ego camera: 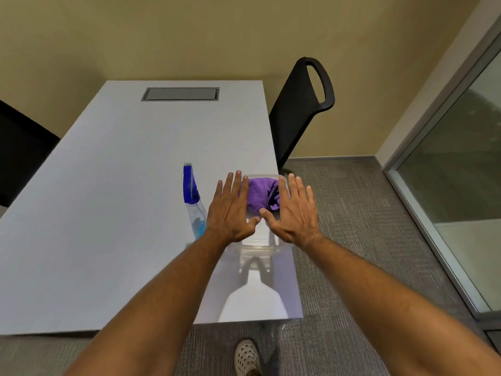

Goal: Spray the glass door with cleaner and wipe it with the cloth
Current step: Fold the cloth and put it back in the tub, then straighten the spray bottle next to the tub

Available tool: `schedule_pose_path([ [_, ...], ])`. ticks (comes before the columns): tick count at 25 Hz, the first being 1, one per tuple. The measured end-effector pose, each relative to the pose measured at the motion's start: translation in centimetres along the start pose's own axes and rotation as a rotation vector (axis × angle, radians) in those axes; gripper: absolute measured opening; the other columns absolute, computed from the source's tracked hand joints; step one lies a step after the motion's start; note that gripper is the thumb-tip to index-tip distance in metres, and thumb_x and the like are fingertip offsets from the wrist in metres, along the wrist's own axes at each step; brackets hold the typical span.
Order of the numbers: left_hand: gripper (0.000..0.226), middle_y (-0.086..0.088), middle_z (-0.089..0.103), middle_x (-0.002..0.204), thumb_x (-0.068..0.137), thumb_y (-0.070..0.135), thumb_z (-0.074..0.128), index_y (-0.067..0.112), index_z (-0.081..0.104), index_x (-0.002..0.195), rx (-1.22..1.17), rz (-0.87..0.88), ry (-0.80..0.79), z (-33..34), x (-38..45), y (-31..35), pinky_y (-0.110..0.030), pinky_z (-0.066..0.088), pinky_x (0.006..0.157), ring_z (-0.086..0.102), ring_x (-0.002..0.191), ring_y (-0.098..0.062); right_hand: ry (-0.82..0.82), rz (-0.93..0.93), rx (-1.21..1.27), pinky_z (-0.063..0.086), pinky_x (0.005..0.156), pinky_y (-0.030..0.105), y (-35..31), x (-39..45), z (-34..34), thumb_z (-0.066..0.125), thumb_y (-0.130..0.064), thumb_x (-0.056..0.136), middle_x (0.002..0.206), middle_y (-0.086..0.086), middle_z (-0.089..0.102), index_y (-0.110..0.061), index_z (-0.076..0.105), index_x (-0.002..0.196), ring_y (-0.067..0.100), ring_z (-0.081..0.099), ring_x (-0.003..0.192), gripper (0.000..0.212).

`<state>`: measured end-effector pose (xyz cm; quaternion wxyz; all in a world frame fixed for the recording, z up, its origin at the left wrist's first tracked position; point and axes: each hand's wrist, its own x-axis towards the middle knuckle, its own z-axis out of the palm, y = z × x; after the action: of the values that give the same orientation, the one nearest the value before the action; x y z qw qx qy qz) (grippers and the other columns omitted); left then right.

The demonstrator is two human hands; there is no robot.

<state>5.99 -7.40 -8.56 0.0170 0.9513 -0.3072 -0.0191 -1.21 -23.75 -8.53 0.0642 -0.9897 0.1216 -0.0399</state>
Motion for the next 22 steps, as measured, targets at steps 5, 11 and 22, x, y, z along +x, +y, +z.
schedule_pose_path([
  [5, 0.101, -0.012, -0.018, 0.162, 0.088, 0.069, 0.039, 0.014, -0.016, 0.153, -0.006, 0.001, 0.02, -1.0, -4.6, 0.8, -0.04, -0.013, 0.117, -0.015, 0.15, -0.029, 0.004, -0.032, 0.027, 0.0, 0.122, 0.048, -1.0, -4.5, -0.7, 0.031, -0.07, 0.09, 0.166, 0.017, 0.0, -0.012, -0.001, 0.158, 0.03, -0.001, 0.153, 0.095],
  [11, 0.102, -0.009, -0.015, 0.163, 0.087, 0.068, 0.043, 0.017, -0.014, 0.153, 0.029, 0.023, 0.062, -1.5, -11.5, 1.5, -0.039, -0.014, 0.114, -0.012, 0.15, -0.027, -0.002, -0.032, 0.07, -0.001, 0.124, 0.05, -2.5, -10.3, -1.5, 0.034, -0.07, 0.091, 0.166, 0.016, -0.006, -0.014, -0.005, 0.157, 0.03, -0.006, 0.153, 0.095],
  [22, 0.087, -0.001, 0.007, 0.165, 0.088, 0.062, 0.048, 0.023, 0.008, 0.155, -0.041, 0.026, 0.045, -1.7, -17.2, -3.3, -0.041, 0.018, 0.122, 0.014, 0.151, -0.024, 0.021, -0.078, 0.112, -0.007, 0.122, 0.048, -8.3, -12.2, -1.5, 0.034, -0.07, 0.092, 0.165, 0.014, -0.01, -0.015, -0.008, 0.157, 0.03, -0.01, 0.153, 0.095],
])
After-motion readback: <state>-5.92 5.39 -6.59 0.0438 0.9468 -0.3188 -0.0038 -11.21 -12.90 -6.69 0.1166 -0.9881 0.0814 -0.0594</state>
